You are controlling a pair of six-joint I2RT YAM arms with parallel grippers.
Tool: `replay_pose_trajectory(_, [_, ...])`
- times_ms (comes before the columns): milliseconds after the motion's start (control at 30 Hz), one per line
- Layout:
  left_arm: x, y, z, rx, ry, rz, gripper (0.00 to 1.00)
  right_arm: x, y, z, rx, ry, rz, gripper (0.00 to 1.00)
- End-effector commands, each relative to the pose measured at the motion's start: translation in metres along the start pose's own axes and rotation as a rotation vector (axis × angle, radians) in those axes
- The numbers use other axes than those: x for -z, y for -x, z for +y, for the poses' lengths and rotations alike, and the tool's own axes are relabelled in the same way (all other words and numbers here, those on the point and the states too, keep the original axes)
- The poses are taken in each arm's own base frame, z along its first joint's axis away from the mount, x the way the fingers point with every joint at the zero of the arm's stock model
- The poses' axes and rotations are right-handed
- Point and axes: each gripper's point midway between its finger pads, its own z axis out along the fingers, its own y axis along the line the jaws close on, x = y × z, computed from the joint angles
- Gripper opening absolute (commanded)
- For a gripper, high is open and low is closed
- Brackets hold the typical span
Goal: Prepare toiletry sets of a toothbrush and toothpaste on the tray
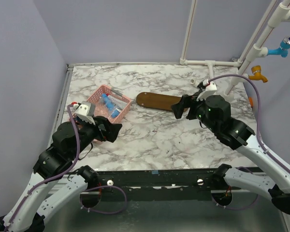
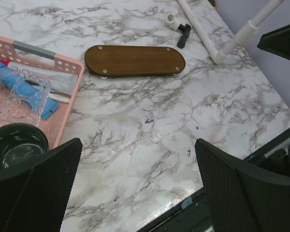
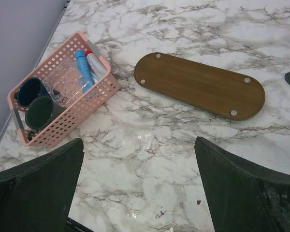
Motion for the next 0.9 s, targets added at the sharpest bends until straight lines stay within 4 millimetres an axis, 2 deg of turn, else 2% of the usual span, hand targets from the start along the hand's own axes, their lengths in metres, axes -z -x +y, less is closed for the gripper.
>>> replay_pose_trajectory(0, [0.001,-0.016,0.004,0.03,0.028,0.076,0.99,-0.006,-0.006,-0.013,-0.008,-0.089,0.035,1.0])
replay_pose_trajectory(133, [0.006,-0.017,0.015,0.087,0.087,0.048,0.99,-0.005,-0.008,-0.014,-0.001,-0.096,0.048,1.0])
replay_pose_trajectory(267, [0.011,-0.02,0.021,0.115,0.137,0.07,0.99,-0.008,-0.02,-0.025,0.02,-0.141,0.073,1.0])
replay_pose_trajectory(367, [0.011,-0.024,0.027,0.126,0.174,0.083,0.99,-0.012,-0.03,-0.024,0.024,-0.14,0.118,1.0])
replay_pose_trajectory(533, [0.016,-0.03,0.057,0.198,0.365,0.08,0.99,-0.018,-0.051,-0.029,0.028,-0.153,0.175,1.0])
replay_pose_trajectory(700, [0.019,-0.036,0.069,0.237,0.466,0.11,0.99,-0.022,-0.071,-0.036,0.036,-0.186,0.232,1.0])
replay_pose_trajectory(867, [0.018,-0.048,0.085,0.269,0.597,0.161,0.99,-0.027,-0.08,-0.037,0.033,-0.186,0.253,1.0])
